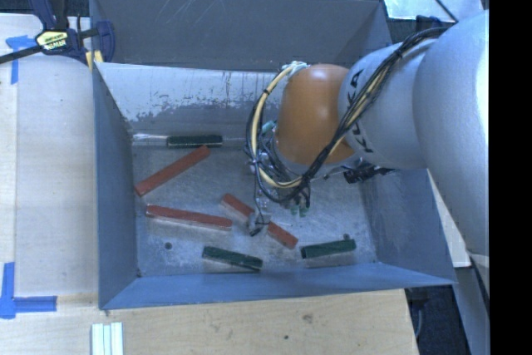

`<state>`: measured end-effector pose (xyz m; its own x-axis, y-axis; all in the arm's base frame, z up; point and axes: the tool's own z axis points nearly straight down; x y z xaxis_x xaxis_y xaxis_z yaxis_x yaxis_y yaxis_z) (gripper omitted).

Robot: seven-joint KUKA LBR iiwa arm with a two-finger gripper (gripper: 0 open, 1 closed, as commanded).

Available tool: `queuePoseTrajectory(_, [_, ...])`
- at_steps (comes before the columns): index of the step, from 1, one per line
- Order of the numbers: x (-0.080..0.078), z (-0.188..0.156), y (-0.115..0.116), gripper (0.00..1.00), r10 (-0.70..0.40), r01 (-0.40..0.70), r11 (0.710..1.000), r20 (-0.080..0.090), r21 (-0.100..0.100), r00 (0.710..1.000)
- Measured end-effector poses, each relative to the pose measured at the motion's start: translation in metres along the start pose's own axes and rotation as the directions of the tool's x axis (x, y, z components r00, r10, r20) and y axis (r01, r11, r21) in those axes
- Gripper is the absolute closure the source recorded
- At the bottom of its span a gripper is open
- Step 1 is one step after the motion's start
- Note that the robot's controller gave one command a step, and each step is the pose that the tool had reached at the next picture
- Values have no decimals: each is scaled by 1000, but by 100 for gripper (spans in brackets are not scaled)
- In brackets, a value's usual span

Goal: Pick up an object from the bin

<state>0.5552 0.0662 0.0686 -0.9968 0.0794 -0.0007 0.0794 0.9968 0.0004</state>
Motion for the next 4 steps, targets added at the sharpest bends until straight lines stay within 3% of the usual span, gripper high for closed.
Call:
queuePoseTrajectory(1, [30, -2, 17, 0, 187, -187, 982, -1, 0, 982])
queuePoseTrajectory(2, [28, -2, 16, 100, 187, -187, 982, 1, 0, 982])
queuePoseTrajectory(3, [27, -29, 16, 100, 187, -187, 982, 4, -2, 982])
queuePoseTrajectory(4, [25, -114, 16, 100, 185, -185, 983, 8, -3, 983])
